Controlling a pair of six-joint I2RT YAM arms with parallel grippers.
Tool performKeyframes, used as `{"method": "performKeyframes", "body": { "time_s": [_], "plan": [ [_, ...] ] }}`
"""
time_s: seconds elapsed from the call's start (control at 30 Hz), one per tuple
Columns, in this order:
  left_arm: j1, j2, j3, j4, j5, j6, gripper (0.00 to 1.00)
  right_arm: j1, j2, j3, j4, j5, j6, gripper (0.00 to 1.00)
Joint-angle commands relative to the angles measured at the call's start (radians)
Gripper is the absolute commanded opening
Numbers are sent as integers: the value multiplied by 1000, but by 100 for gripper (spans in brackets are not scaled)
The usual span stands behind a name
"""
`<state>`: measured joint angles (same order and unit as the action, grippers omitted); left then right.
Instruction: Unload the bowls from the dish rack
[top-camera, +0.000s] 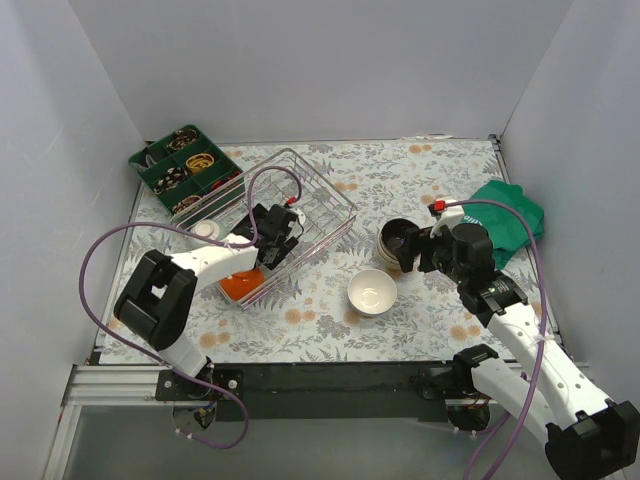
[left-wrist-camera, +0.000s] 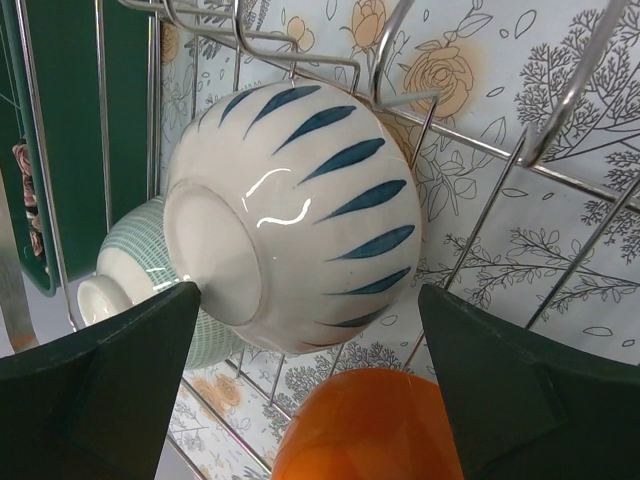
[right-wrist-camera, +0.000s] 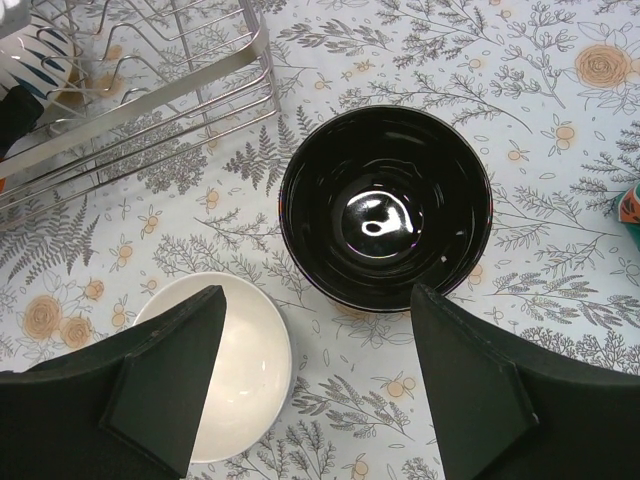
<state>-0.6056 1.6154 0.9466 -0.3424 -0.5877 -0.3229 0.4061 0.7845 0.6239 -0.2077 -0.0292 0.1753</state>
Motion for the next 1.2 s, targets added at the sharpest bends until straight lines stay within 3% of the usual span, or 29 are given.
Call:
{"method": "performKeyframes", "body": {
  "time_s": [0.0, 0.4, 0.77, 1.17],
  "plan": [
    [4, 11, 0, 31, 60, 48, 94, 7, 2, -3, 22, -9, -17, 82],
    [6, 80, -28, 109, 0, 47, 92, 8, 9, -7, 25, -15, -17, 82],
    [-16, -23, 24, 72, 26, -1, 60, 7, 13, -7, 27, -18, -16, 82],
    [-31, -114, 69, 3, 9, -62, 39, 8, 16, -7, 27, -21, -17, 82]
  ]
}}
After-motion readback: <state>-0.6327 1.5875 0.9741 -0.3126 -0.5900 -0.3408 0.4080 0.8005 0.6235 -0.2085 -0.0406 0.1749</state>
